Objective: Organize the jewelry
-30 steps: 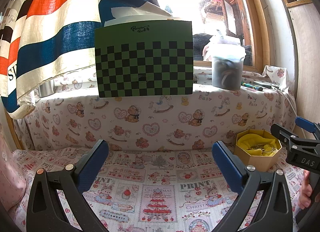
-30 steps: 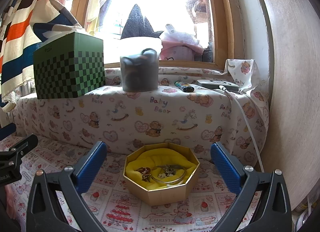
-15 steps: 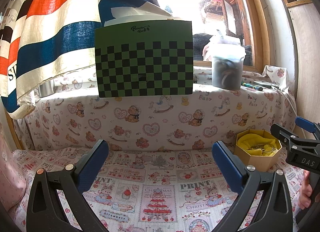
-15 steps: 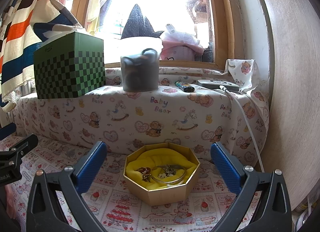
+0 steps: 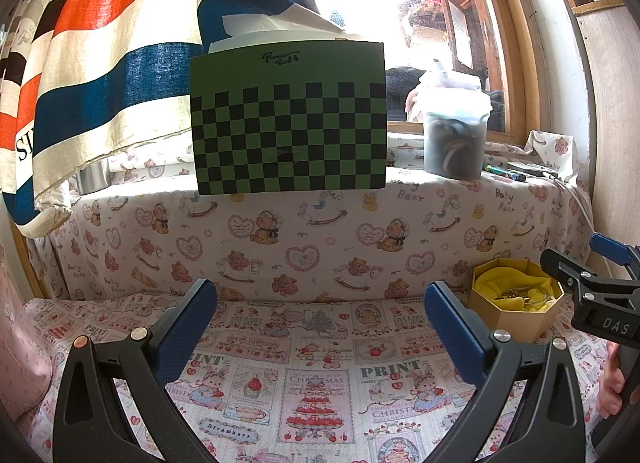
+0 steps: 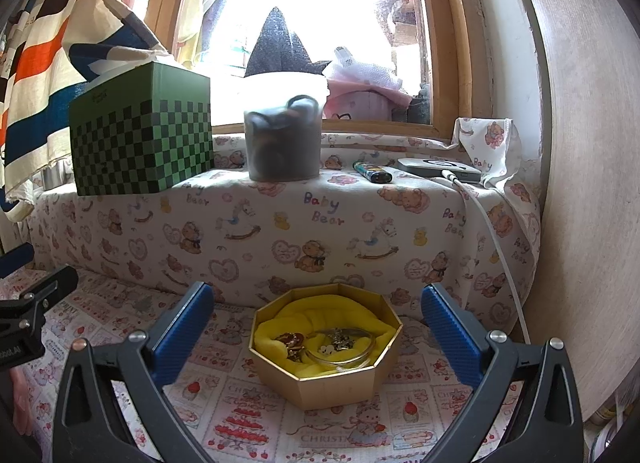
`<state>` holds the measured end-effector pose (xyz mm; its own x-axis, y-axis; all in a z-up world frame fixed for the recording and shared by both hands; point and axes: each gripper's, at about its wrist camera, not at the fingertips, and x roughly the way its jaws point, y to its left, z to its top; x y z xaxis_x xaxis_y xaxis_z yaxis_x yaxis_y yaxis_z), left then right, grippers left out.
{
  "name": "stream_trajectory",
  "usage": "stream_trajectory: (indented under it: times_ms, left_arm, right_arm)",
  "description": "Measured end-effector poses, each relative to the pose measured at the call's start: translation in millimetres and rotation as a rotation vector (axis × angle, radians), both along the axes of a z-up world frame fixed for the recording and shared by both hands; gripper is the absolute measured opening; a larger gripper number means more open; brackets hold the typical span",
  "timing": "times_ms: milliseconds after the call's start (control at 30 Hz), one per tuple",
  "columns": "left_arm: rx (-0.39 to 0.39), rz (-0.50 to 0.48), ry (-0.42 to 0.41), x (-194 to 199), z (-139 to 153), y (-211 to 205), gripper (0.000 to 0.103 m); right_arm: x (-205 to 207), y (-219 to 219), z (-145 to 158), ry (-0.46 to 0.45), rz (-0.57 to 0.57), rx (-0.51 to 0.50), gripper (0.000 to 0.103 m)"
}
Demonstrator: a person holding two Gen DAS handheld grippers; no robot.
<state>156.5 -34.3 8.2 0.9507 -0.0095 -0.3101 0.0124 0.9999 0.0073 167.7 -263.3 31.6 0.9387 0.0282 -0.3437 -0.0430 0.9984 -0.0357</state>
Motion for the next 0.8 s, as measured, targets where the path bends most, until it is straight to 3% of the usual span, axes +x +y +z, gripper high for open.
stream_trajectory:
  times_ms: [800]
  left_arm:
    - [-0.001,0.002,0.000,0.1,-0.3,0.6,0.103]
  right_arm:
    - [0.3,-0.1,-0.1,0.000,0.002,0.001,0.103]
